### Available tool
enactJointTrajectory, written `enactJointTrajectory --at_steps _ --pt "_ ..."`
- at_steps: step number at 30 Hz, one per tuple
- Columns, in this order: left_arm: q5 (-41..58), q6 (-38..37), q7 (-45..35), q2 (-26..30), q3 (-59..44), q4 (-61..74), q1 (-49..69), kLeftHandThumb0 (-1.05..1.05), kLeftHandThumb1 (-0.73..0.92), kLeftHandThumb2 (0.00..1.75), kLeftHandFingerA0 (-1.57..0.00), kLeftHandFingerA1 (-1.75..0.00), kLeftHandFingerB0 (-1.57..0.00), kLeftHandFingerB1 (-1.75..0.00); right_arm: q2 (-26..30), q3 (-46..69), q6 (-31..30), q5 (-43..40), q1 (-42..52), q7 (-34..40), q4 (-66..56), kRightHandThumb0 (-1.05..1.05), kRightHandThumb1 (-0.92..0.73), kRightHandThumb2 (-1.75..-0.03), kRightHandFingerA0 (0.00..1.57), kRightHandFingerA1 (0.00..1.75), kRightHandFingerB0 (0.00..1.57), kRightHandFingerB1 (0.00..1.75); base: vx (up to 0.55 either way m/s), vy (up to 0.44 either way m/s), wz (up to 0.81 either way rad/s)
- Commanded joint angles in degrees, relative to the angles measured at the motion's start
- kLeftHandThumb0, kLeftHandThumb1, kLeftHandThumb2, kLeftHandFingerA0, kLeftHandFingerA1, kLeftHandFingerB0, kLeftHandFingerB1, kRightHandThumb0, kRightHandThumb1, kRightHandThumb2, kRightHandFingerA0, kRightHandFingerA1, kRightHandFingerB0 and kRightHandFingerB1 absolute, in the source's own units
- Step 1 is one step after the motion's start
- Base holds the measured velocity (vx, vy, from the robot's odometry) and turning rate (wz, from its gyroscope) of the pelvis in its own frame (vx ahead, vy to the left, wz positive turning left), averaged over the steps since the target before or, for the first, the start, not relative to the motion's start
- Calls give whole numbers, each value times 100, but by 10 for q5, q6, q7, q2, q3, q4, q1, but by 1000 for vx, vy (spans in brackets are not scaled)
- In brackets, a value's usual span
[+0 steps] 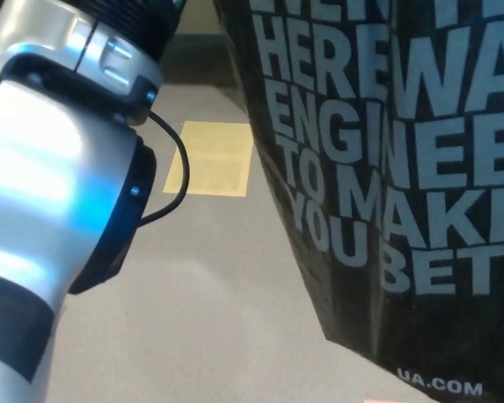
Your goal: A person is holding a plastic bag and the robot extends its left hand to grab the bag by hooking its thumb into the holes at the top and brings its hand down by its side. Then it extends its arm again to hand the plastic bag back to the person.
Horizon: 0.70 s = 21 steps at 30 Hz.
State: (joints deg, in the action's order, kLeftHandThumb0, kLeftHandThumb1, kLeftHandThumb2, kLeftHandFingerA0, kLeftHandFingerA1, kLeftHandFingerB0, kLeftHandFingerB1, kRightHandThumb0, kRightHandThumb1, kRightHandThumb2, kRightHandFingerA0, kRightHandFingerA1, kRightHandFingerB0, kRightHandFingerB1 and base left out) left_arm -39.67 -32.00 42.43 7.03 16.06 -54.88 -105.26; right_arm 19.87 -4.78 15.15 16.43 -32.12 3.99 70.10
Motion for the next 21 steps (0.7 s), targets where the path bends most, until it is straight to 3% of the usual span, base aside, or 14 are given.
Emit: enactJointTrajectory --at_steps 1,3,4,7,12,13,14,18,19,21 --pt "24 43 -38 -2 -11 6 9 -83 48 87 -3 -9 0 -4 2 -2 1 -1 11 6 -2 -33 -68 -60 81 67 58 41 0 0 0" --pt "40 48 -76 -4 -17 14 18 -81 44 87 0 0 0 -5 1 -4 3 0 12 7 -2 -33 -68 -60 81 67 58 41 0 0 0" --pt "41 55 -91 -4 -17 21 21 -97 51 65 0 -4 0 0 2 -4 3 -1 13 5 -1 -33 -68 -60 81 68 57 41 0 0 0" --pt "48 69 -131 -2 -17 44 34 -96 54 59 0 0 0 0 3 -4 5 -3 15 1 -2 -34 -66 -60 82 70 56 41 0 0 0" --pt "66 89 -186 -2 -21 80 53 -96 54 59 0 0 0 0 4 -4 7 -4 19 -1 -1 -33 -68 -61 77 59 56 41 0 0 0" --pt "63 96 -194 1 -20 88 58 -98 54 62 0 0 0 0 3 -5 10 -3 21 1 1 -33 -68 -61 77 58 57 41 0 0 0" --pt "61 102 -201 4 -19 96 64 -88 44 86 0 0 0 -1 3 -6 10 -1 22 3 1 -33 -68 -61 76 60 57 41 0 0 0" --pt "60 113 -223 13 -19 131 93 -89 44 87 0 0 0 0 2 -10 5 0 26 0 -3 -33 -68 -61 76 58 56 41 0 0 0" --pt "61 114 -226 14 -19 136 97 -98 56 60 0 -3 0 0 2 -11 6 -1 27 0 -3 -33 -68 -60 76 59 57 41 0 0 0" --pt "63 116 -237 18 -20 155 116 -97 56 59 0 -4 0 0 3 -13 9 2 30 2 -4 -33 -68 -60 78 64 57 41 0 0 0"
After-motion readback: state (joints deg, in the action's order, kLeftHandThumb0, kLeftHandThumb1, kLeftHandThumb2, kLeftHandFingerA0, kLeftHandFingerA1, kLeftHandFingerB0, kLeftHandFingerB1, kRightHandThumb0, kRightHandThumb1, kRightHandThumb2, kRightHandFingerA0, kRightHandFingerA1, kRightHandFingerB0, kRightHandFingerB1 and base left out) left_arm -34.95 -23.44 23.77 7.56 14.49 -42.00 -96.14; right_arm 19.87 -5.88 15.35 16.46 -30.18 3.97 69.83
